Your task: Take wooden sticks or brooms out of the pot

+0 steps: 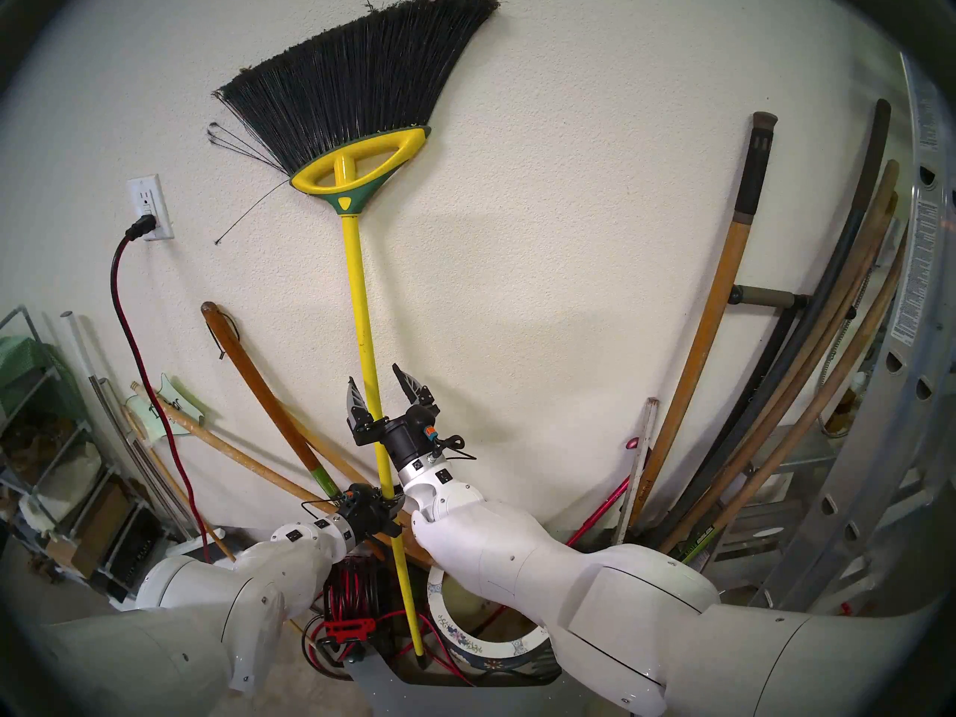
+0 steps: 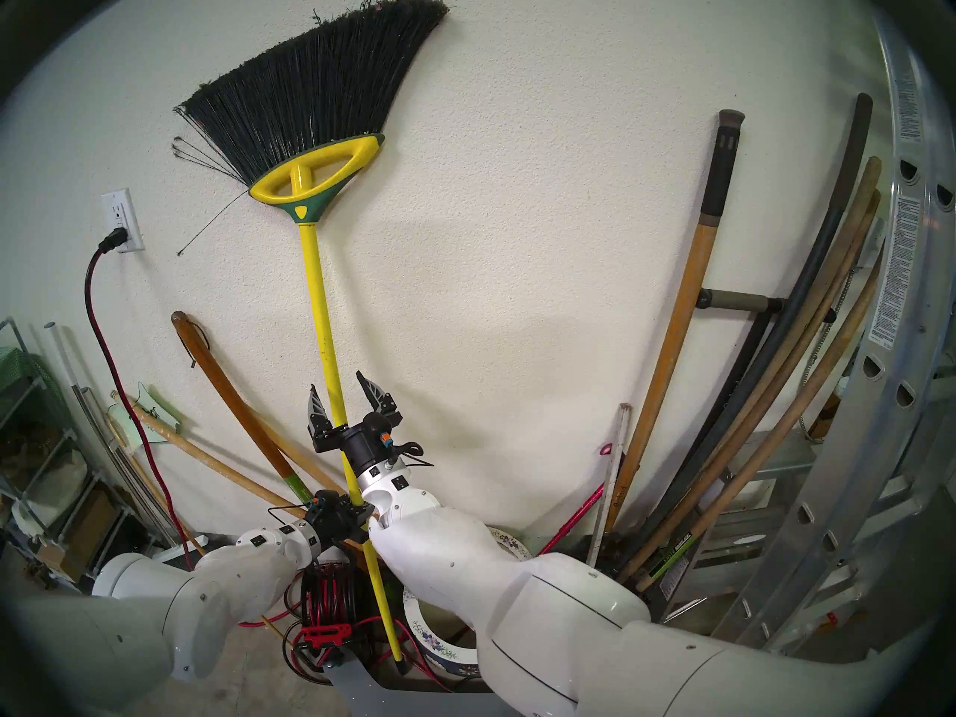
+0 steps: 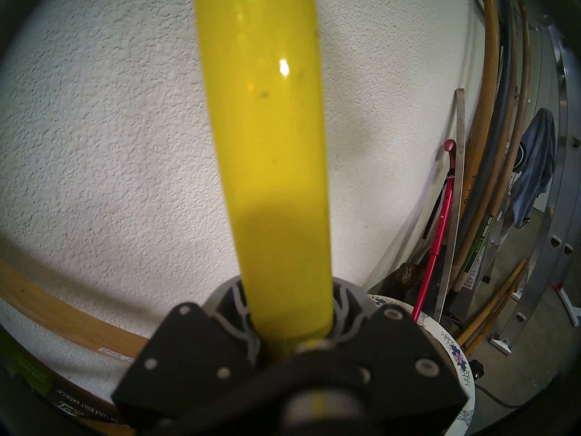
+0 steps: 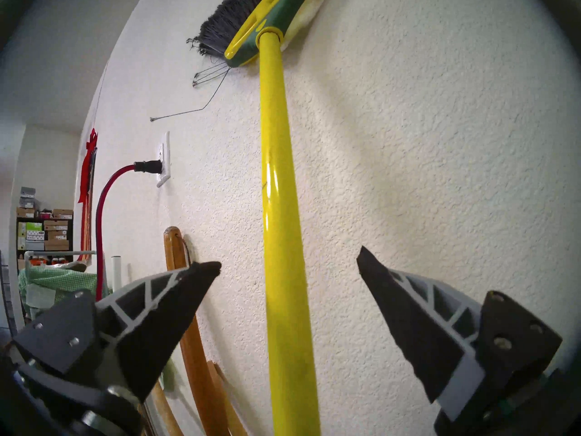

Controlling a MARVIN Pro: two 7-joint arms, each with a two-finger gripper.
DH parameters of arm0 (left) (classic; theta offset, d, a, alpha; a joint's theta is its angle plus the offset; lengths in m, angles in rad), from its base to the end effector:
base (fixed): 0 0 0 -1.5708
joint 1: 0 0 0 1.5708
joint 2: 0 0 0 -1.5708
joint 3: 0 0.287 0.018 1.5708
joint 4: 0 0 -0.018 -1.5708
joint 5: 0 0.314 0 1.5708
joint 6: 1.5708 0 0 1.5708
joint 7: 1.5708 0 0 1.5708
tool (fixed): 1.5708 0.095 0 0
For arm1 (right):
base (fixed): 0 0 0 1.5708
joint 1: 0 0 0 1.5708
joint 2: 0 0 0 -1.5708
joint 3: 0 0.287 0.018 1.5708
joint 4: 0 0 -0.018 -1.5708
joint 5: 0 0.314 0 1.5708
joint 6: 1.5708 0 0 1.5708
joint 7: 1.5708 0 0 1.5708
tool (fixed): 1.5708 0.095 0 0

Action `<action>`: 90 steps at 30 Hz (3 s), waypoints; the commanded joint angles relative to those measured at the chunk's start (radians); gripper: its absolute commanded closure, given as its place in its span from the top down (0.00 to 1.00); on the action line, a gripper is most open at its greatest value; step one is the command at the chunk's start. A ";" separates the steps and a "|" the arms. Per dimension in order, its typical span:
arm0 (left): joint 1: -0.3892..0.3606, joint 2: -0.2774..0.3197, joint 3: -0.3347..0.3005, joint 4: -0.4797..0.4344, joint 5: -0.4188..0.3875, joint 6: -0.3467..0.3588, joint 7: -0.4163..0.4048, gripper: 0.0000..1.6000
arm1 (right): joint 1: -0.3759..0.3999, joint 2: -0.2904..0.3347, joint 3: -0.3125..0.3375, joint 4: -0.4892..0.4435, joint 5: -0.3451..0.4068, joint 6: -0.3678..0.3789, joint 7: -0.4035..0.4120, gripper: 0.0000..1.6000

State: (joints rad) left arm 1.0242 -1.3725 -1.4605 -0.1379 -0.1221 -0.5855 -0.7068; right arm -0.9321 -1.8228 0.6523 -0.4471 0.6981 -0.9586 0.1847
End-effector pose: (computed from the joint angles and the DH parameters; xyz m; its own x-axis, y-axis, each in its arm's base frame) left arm 0.4181 0.0632 -0.5112 0.3020 -0.1116 0.9468 -0.5372 -0.8404 0.0723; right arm 0.4528 0.2997 -0.3344 -0.2510 -0.4154 0.8743 0.6475 -0.7435 -0.1674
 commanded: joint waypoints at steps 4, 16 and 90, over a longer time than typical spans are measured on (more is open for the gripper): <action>-0.042 -0.011 -0.005 -0.007 0.002 0.013 0.045 0.00 | -0.027 0.040 0.046 -0.163 -0.051 -0.001 -0.002 1.00; -0.046 -0.020 -0.013 -0.017 0.004 0.004 0.030 0.00 | -0.035 0.125 0.162 -0.350 -0.101 -0.001 -0.010 1.00; -0.024 -0.061 -0.068 -0.041 0.002 -0.190 0.038 1.00 | -0.568 0.426 0.842 -1.103 -0.435 -0.001 -0.145 1.00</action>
State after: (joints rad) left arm 1.0322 -1.4173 -1.5270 -0.1655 -0.1157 -0.7497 -0.6546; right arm -1.4918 -1.3621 1.4829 -1.5389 0.2809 -0.9605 0.0263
